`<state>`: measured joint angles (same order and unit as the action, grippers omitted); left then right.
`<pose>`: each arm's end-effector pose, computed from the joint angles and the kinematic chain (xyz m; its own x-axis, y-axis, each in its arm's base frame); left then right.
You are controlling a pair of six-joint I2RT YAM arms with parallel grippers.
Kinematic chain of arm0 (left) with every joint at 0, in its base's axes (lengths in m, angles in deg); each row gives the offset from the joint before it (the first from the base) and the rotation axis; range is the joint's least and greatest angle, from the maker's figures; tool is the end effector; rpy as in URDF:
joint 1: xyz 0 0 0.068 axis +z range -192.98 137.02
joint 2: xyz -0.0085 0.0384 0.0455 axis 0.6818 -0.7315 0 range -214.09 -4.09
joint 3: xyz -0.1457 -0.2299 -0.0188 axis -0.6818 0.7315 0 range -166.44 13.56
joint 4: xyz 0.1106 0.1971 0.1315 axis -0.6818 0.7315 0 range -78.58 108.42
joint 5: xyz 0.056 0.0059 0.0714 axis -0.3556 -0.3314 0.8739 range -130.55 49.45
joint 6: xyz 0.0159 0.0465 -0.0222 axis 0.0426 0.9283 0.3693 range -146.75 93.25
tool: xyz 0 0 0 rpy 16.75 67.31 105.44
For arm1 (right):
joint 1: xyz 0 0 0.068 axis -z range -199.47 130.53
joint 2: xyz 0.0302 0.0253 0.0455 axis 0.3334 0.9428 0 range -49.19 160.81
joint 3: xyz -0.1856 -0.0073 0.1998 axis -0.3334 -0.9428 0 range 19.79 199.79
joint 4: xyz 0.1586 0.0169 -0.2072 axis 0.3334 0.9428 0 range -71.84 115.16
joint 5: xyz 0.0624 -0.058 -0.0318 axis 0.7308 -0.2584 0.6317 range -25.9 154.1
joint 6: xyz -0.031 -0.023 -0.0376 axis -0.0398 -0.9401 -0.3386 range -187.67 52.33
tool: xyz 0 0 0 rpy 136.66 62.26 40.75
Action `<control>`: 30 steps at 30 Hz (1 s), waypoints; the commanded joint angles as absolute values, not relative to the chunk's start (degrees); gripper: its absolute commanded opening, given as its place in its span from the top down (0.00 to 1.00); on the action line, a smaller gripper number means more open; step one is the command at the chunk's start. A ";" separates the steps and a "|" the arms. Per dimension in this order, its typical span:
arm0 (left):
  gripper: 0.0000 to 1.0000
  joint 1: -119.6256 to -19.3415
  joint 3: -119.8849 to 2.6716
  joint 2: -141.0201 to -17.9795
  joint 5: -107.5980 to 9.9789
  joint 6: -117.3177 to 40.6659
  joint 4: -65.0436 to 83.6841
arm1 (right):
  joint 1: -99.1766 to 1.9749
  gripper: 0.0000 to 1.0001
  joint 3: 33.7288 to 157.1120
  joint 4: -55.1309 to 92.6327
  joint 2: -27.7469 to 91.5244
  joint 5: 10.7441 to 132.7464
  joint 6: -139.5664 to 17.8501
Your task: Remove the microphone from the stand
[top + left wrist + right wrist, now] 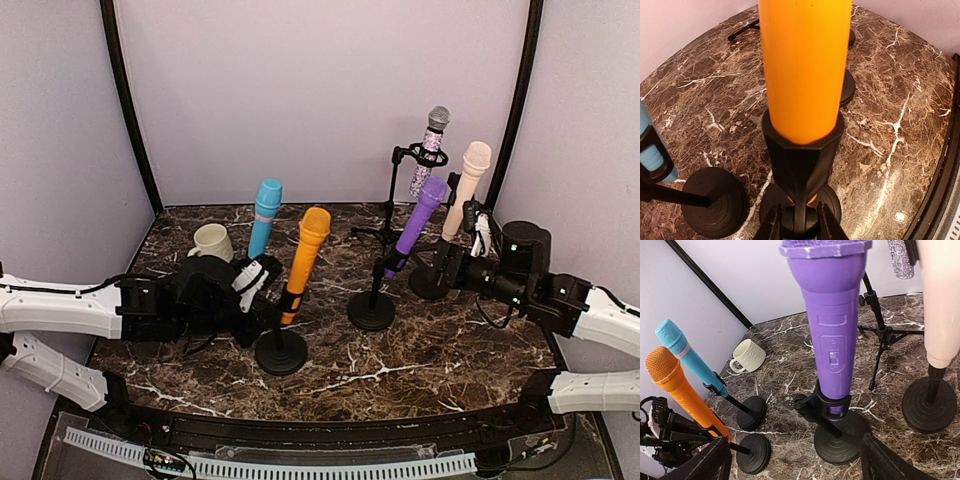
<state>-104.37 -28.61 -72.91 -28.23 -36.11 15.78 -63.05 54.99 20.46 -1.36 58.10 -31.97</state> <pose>0.1330 -0.2280 0.2474 -0.3686 0.3438 -0.8637 0.7197 0.6936 -0.0310 0.1479 0.1357 0.2860 -0.5089 0.3168 -0.8004 -0.3885 0.7452 0.5420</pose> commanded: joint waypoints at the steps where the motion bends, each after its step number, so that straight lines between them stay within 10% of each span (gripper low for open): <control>1: 0.95 -105.22 -30.50 -73.30 -34.25 -33.74 11.67 | -63.73 0.10 58.36 22.36 -2.88 62.86 -32.93; 13: 1.00 -105.99 -36.98 -81.56 -37.76 -30.99 1.93 | -67.04 0.03 65.64 18.57 -0.25 73.47 -33.41; 30: 1.00 -106.62 -39.50 -84.71 -38.00 -29.66 3.79 | -75.43 0.05 73.11 15.01 13.36 58.14 -33.64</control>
<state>-106.23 -37.05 -86.22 -37.06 -29.88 7.76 -74.37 71.58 18.58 12.61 62.91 -33.39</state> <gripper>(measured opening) 0.226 0.972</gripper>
